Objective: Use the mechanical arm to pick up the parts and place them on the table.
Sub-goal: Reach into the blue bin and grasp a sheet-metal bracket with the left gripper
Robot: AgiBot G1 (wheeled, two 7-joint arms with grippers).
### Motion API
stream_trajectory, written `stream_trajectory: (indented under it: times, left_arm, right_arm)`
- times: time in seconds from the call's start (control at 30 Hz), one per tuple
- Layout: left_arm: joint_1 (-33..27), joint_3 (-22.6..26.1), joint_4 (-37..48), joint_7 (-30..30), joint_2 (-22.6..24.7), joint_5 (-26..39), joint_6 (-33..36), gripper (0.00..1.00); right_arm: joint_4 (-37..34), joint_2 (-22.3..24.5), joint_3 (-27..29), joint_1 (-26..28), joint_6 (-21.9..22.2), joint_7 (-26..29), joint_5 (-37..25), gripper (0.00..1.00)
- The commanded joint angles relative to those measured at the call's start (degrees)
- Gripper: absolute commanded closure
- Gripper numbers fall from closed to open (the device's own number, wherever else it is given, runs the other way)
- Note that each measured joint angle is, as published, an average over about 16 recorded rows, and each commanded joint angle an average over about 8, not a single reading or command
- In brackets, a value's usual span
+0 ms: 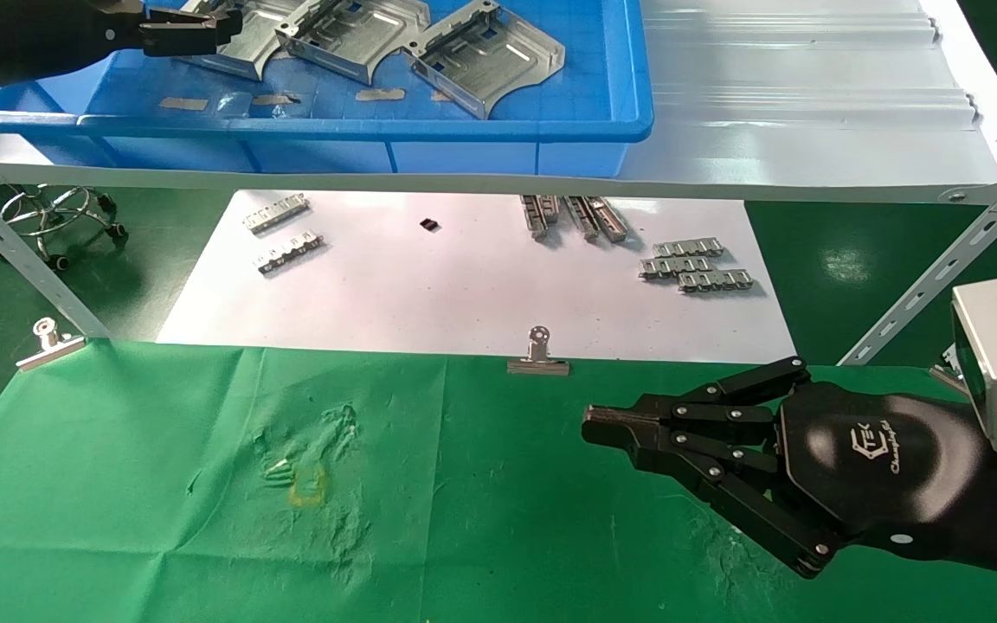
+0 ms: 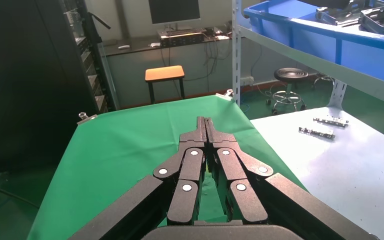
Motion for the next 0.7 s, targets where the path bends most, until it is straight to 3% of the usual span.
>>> stream_trajectory:
  times: [0.03,0.7]
  left_arm:
    - [-0.31,0.16,0.81,0.45,0.52,0.26,-0.92,1.0]
    - [-0.67,0.98,3.43,1.87,2.58,1.52,-5.97,1.0]
  right_arm:
    - [0.0,0.0,0.0,0.0,0.0,0.0,0.0,1.0]
    - [0.0,0.0,0.0,0.0,0.0,0.0,0.0,1.0]
